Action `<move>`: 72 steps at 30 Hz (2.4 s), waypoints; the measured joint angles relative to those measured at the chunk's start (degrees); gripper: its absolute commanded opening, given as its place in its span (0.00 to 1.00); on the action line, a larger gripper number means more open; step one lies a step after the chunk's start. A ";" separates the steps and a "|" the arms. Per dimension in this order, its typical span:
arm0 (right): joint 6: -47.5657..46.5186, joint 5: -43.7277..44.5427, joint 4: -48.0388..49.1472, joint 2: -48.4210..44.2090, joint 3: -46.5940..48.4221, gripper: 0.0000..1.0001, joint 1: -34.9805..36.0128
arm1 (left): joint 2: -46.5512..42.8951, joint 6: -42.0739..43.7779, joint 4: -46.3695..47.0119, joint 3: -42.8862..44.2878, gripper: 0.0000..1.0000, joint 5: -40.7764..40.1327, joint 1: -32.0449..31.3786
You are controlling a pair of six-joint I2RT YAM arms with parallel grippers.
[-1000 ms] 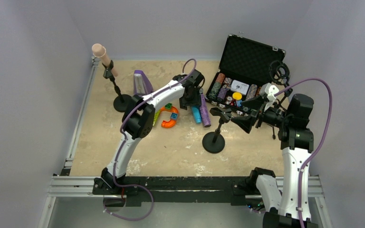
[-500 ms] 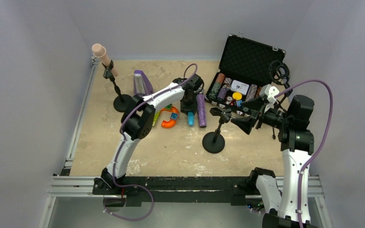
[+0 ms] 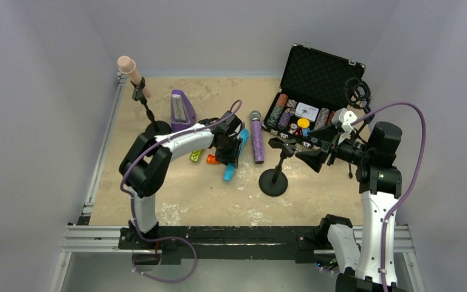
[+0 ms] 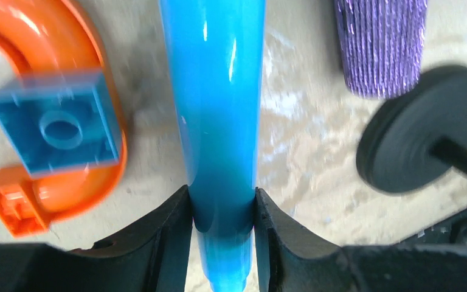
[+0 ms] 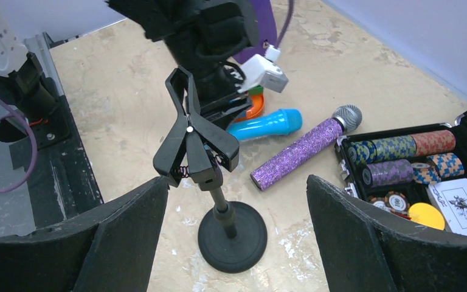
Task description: Attach the microphones to the stand
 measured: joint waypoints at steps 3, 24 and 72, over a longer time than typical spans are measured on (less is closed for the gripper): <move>-0.02 -0.02 0.00 0.00 0.00 0.87 0.00 | -6.64 0.81 3.87 -7.74 0.00 2.95 -0.02; -3.63 -0.07 -4.55 0.96 2.25 0.88 0.00 | -50.75 3.76 31.26 -45.59 0.00 14.36 -0.33; -13.88 14.01 -36.98 24.48 49.83 0.86 35.98 | -61.68 1.60 36.15 -31.54 0.00 26.53 -0.33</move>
